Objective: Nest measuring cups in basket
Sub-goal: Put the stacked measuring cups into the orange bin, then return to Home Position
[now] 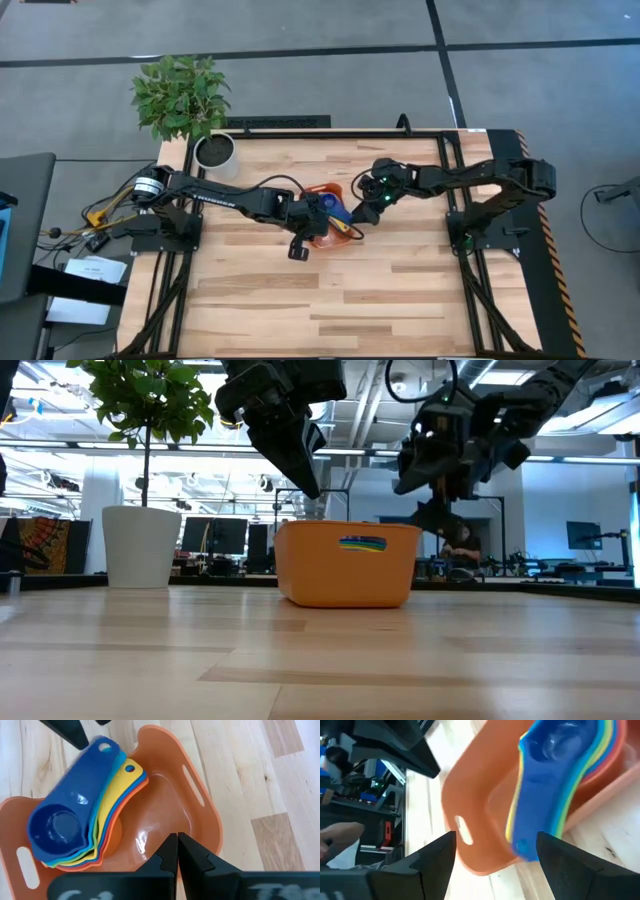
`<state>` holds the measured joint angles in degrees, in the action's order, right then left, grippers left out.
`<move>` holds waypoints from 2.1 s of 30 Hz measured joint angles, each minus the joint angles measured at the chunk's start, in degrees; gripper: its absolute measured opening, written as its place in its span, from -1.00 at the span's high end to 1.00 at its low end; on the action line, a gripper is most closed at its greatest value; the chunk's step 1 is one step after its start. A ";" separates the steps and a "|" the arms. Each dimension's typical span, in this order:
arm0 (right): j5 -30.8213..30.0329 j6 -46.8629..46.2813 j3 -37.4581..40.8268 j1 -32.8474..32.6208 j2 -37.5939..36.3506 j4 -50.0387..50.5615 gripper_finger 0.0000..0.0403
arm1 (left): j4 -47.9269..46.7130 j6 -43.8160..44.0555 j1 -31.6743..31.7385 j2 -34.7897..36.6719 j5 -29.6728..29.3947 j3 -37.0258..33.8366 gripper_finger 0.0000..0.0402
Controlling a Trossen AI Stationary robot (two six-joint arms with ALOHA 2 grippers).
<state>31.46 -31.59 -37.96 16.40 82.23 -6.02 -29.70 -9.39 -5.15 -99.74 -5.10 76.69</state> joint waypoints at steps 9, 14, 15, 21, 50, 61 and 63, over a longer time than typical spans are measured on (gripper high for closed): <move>-11.33 0.37 -0.13 -1.02 -0.30 3.51 -0.38 | -0.05 0.02 0.00 0.00 -0.01 0.00 1.00; -13.60 0.63 -0.13 -1.36 -0.28 3.89 -0.33 | -0.36 0.07 0.00 0.00 0.00 0.00 1.00; -13.64 0.63 -0.13 -1.70 -0.28 3.89 -0.32 | -0.34 0.07 0.00 0.00 0.00 0.00 1.00; -15.16 0.13 -0.13 -4.25 1.97 1.61 -0.27 | 0.65 0.02 0.00 0.00 -0.02 0.00 1.00; -15.68 -1.40 -0.09 -6.90 2.60 -0.16 -0.15 | -0.22 0.63 0.00 0.00 -0.02 0.00 1.00; -19.21 -1.40 -0.13 -10.14 0.16 -2.58 -0.13 | -1.54 3.53 0.00 0.00 -2.66 0.00 1.00; -20.79 -1.01 -0.13 -10.30 -2.01 -1.18 -0.11 | -3.71 4.37 0.00 0.09 -3.59 0.00 1.00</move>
<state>10.67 -32.61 -38.09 6.10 80.22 -7.20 -33.41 -5.02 -5.15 -99.66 -8.69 76.69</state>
